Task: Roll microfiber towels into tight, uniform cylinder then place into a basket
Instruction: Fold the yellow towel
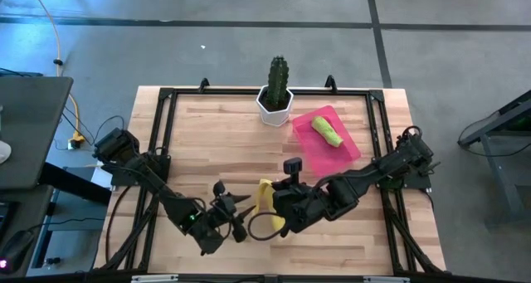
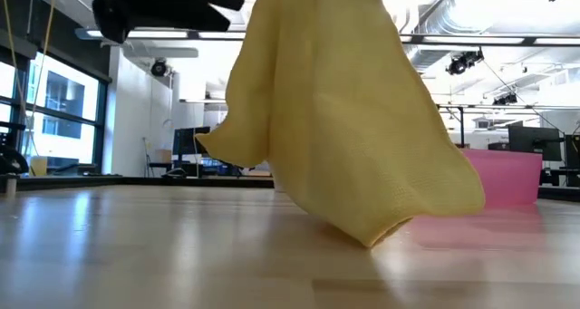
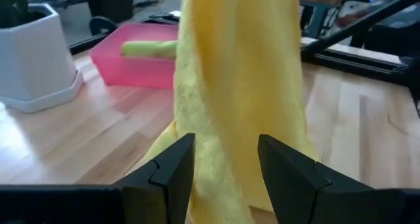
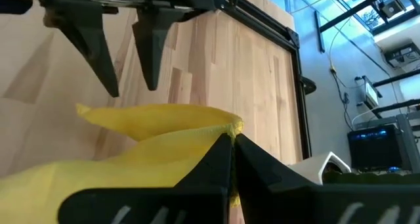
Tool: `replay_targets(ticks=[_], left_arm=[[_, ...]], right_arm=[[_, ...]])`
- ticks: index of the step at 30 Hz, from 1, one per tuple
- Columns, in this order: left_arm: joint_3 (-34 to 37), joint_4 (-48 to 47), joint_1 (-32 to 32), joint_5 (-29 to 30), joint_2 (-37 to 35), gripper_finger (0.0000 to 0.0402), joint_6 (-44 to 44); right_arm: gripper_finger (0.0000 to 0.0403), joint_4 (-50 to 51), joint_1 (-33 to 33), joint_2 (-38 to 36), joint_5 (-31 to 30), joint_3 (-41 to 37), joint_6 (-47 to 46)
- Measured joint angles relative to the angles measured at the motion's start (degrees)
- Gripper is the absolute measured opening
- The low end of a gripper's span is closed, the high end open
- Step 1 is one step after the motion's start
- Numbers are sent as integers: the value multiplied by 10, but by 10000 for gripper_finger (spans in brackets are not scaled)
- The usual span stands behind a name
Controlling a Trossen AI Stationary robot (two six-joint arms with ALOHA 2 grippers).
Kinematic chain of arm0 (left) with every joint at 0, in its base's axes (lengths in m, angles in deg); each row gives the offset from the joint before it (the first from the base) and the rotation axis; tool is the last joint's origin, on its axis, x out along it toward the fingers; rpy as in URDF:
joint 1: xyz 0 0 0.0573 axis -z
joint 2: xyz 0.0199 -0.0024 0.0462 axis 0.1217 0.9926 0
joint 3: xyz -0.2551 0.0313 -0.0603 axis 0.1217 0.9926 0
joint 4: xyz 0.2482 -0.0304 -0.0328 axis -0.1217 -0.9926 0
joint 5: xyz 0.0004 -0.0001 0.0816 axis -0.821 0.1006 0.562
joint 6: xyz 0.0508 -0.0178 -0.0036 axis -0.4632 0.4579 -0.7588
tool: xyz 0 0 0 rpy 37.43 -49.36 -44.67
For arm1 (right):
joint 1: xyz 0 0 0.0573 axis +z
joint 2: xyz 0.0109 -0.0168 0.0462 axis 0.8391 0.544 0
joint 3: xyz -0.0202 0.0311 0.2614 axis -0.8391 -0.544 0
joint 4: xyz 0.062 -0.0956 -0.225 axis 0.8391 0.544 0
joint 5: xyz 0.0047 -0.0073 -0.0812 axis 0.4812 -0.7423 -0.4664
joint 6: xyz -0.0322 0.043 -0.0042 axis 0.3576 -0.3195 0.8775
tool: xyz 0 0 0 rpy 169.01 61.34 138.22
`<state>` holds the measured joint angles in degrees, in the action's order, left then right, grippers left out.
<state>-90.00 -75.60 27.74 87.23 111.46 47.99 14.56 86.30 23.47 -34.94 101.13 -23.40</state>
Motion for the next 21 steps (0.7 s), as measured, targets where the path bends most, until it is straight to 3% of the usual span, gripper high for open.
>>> replay_targets(ticks=[5,10,21], left_arm=[[0,-7,-24,-5,0,158,11],[0,3,-45,-69,0,158,15],[0,34,-37,-79,33,158,26]], right_arm=[[0,0,0,0,0,0,-6],[0,0,0,0,0,0,-12],[0,0,0,0,0,0,-11]])
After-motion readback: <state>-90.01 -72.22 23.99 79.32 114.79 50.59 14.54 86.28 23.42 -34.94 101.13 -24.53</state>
